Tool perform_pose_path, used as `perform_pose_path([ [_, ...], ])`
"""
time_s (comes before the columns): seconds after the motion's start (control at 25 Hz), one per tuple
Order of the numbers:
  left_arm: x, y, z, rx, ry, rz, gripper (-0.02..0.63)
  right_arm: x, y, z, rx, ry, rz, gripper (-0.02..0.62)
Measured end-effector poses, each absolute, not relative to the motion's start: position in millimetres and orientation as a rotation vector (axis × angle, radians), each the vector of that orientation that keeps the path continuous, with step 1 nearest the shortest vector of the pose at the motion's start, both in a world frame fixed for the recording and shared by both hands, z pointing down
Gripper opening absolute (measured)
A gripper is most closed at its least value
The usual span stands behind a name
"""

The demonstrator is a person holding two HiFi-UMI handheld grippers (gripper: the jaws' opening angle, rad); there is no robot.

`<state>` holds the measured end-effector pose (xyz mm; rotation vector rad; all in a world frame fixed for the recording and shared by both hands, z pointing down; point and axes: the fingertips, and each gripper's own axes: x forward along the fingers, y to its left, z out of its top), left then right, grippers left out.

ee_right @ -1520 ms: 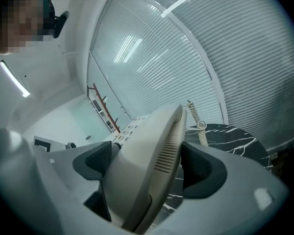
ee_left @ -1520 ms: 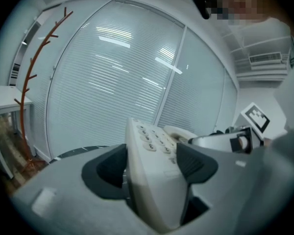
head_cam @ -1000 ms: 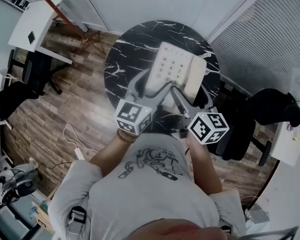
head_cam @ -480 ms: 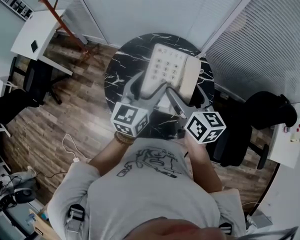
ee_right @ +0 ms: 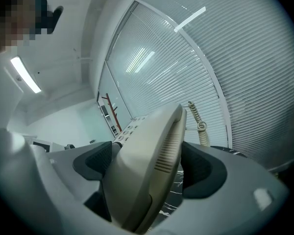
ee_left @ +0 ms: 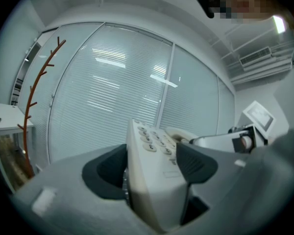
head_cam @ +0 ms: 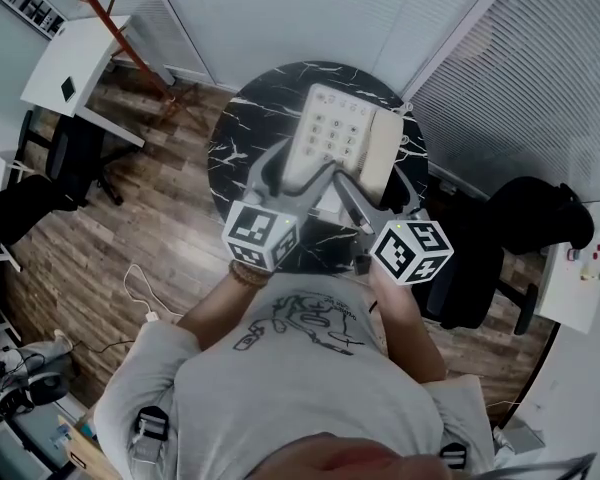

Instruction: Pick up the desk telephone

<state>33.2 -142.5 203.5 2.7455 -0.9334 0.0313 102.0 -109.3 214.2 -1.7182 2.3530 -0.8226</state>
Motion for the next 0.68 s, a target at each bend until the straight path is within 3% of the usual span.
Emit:
perform_pose_path([
  [0.68, 36.0, -141.7, 209.9, 2.741, -0.931, 0.043, 0.307, 104.7, -108.1, 220.5, -1.721, 2.346, -0.836, 0.439],
])
